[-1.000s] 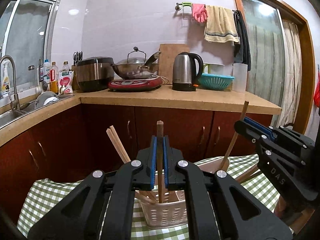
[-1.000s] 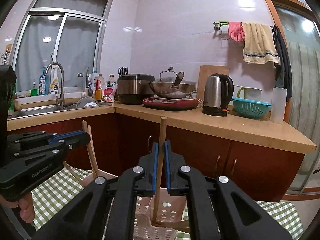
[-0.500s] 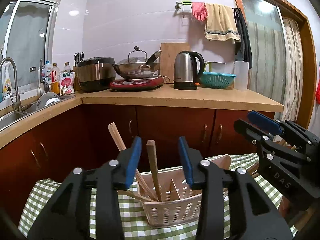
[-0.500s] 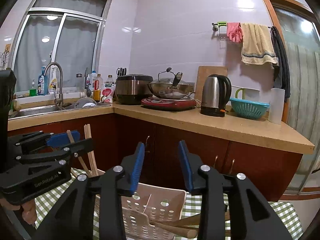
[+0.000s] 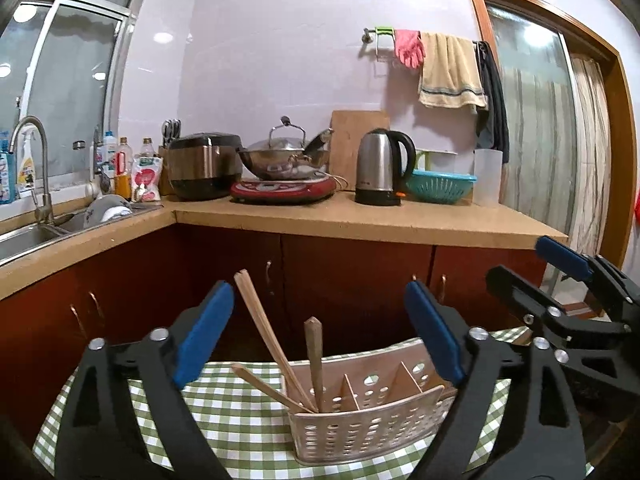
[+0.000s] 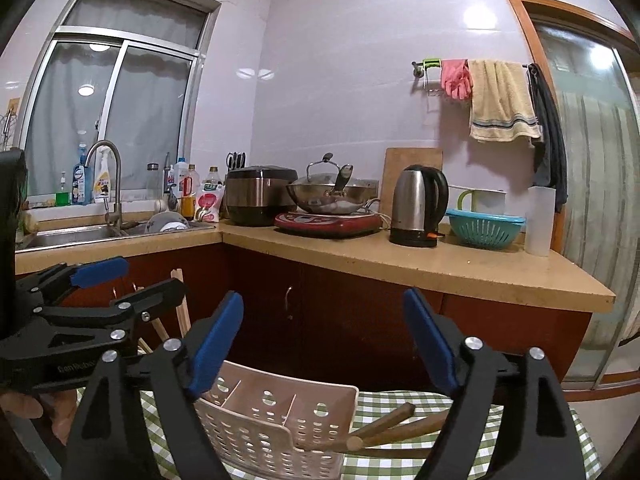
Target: Organize utensils
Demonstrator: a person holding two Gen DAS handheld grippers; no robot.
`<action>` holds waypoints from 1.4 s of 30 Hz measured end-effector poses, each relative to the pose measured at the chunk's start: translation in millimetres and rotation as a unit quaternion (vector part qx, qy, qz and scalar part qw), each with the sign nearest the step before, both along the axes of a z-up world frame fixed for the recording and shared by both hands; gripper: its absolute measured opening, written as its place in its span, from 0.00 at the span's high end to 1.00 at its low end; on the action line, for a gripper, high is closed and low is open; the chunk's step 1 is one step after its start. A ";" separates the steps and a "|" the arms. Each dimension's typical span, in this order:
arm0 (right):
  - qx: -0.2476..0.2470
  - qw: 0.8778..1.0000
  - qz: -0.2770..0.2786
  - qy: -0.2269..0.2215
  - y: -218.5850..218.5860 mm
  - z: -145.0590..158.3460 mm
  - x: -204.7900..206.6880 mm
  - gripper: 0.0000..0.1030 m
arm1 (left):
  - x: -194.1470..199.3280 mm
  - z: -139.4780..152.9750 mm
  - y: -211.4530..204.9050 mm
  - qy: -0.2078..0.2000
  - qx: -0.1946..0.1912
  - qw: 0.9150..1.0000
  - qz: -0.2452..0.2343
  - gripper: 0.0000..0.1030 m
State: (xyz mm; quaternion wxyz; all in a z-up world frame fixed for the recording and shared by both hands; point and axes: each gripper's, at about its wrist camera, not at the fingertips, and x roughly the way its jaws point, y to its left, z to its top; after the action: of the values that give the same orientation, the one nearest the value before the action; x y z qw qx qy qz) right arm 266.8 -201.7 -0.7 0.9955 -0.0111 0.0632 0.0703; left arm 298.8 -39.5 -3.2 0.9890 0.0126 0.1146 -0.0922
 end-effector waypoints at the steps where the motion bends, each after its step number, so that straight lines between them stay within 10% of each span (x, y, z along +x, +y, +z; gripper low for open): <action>1: -0.001 1.000 -0.002 0.000 0.2 1.1 -1.9 0.19 | -2.7 1.6 0.8 -0.003 0.000 1.000 0.003 0.12; 42: 0.029 0.996 -0.050 0.061 -7.3 -6.2 -172.3 0.17 | -207.8 -2.8 42.0 0.026 0.001 0.995 0.098 0.04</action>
State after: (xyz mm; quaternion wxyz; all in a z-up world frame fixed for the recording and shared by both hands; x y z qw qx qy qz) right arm 94.6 -209.0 -6.9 0.9919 0.0251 0.1224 0.0227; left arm 91.0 2.5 -6.0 0.9899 -0.0005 0.1415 0.0047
